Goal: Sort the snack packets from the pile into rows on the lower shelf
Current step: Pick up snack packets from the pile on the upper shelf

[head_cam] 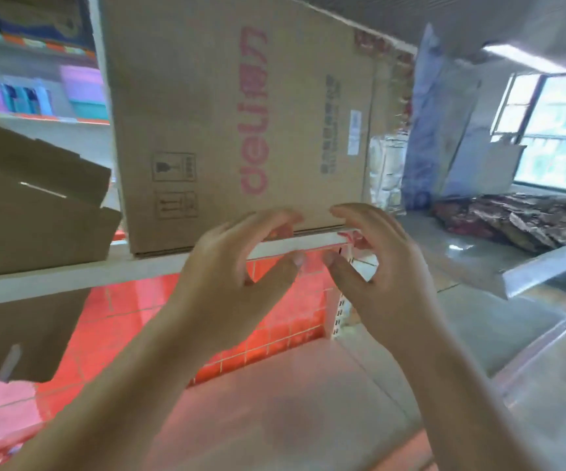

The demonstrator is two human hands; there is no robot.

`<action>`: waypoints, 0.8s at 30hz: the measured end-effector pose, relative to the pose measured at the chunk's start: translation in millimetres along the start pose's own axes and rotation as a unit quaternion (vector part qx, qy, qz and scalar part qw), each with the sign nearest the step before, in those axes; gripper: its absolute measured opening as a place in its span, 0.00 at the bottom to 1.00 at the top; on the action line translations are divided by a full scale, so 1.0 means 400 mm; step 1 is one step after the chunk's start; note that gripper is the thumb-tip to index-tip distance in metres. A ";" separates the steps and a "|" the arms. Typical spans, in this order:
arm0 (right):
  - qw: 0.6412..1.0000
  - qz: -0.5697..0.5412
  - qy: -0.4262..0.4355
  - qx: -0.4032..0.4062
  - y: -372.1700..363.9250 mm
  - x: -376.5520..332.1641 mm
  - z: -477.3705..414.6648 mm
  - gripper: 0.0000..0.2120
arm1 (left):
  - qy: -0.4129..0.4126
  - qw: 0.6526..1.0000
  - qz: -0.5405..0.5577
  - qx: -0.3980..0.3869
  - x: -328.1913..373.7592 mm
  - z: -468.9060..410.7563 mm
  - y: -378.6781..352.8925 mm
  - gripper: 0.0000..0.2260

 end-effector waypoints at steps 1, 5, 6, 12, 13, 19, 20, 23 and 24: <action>1.000 0.012 -0.009 0.012 0.063 0.021 0.009 0.20 | -0.012 1.000 0.011 0.003 0.036 -0.035 -0.030 0.18; 0.997 0.066 -0.025 0.039 0.298 0.097 0.062 0.20 | -0.045 0.997 0.069 -0.009 0.184 -0.154 -0.168 0.18; 0.996 0.072 -0.032 0.042 0.356 0.119 0.079 0.20 | -0.052 0.995 0.079 -0.017 0.226 -0.182 -0.207 0.18; 0.988 0.122 -0.064 0.072 0.688 0.216 0.169 0.22 | -0.073 0.992 0.097 -0.047 0.441 -0.326 -0.416 0.16; 0.985 0.135 -0.072 0.075 0.741 0.227 0.179 0.22 | -0.076 0.991 0.096 -0.054 0.475 -0.352 -0.449 0.16; 0.973 0.185 -0.096 0.098 0.980 0.298 0.214 0.19 | -0.113 0.988 0.081 -0.061 0.619 -0.504 -0.595 0.19; 0.972 0.187 -0.096 0.100 1.010 0.315 0.215 0.18 | -0.118 0.988 0.081 -0.061 0.636 -0.530 -0.619 0.20; 0.969 0.197 -0.102 0.106 1.073 0.379 0.213 0.17 | -0.122 0.987 0.075 -0.073 0.657 -0.603 -0.689 0.19; 0.968 0.200 -0.105 0.107 1.088 0.406 0.211 0.17 | -0.122 0.987 0.068 -0.082 0.658 -0.629 -0.715 0.19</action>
Point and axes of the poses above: each hand's wrist, its own z-axis away from the middle knuckle, its own y-axis out of the back of the hand, x = y × z, the point moved 6 cm from there along -z, towards the middle knuckle, and after that the axes turned 9 degrees about -x, right-handed, at the moved point
